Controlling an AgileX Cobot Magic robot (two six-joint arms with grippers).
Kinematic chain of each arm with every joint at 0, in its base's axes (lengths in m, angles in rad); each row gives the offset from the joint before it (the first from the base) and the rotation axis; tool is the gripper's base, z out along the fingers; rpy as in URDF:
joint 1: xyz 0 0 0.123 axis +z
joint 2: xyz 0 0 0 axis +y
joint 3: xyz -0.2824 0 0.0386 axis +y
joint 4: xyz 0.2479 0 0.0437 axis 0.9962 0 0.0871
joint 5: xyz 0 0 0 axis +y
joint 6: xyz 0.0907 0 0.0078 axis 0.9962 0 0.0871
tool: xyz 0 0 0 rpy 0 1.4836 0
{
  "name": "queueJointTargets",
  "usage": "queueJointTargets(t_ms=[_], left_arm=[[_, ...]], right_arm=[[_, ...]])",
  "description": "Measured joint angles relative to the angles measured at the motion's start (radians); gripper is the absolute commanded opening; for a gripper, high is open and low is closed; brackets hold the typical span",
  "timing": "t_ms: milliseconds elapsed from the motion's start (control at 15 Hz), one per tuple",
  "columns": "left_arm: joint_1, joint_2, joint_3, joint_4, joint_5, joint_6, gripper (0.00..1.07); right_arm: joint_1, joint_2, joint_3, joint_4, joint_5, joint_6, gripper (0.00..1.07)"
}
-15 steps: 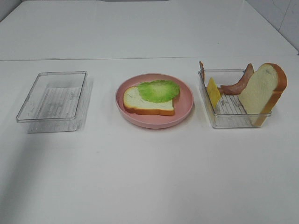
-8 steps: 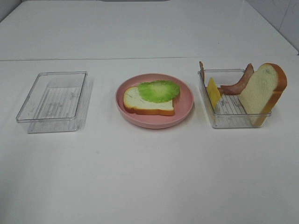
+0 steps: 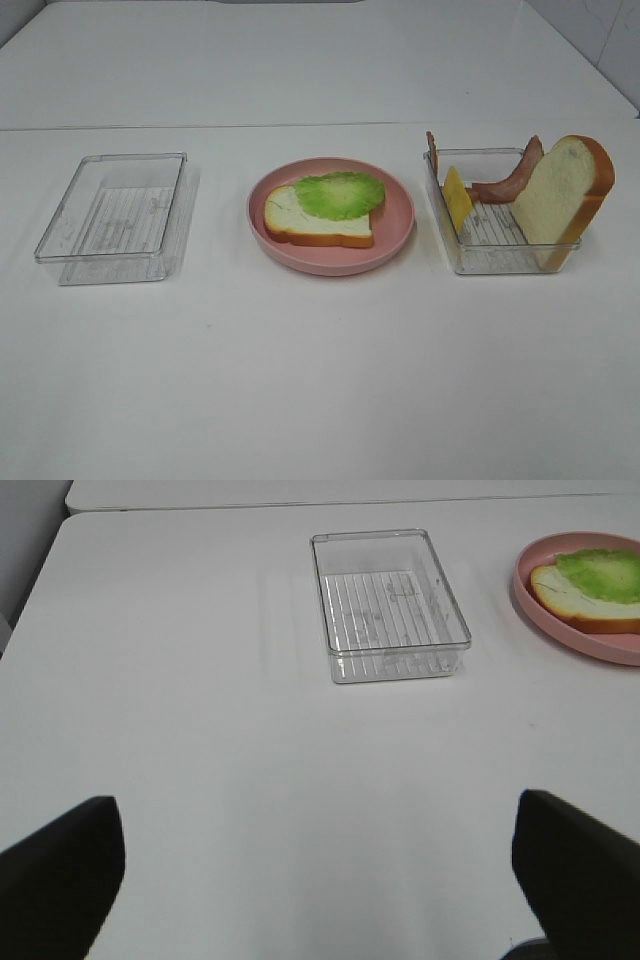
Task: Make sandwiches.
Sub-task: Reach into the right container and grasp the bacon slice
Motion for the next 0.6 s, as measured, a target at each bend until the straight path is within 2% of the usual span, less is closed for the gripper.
queueJointTargets(t_ms=[600], left_arm=[[0.0, -0.046, 0.008, 0.001, 0.016, 0.0, 0.98]], right_arm=[[0.0, 0.0, 0.0, 0.0, 0.0, 0.0, 0.96]])
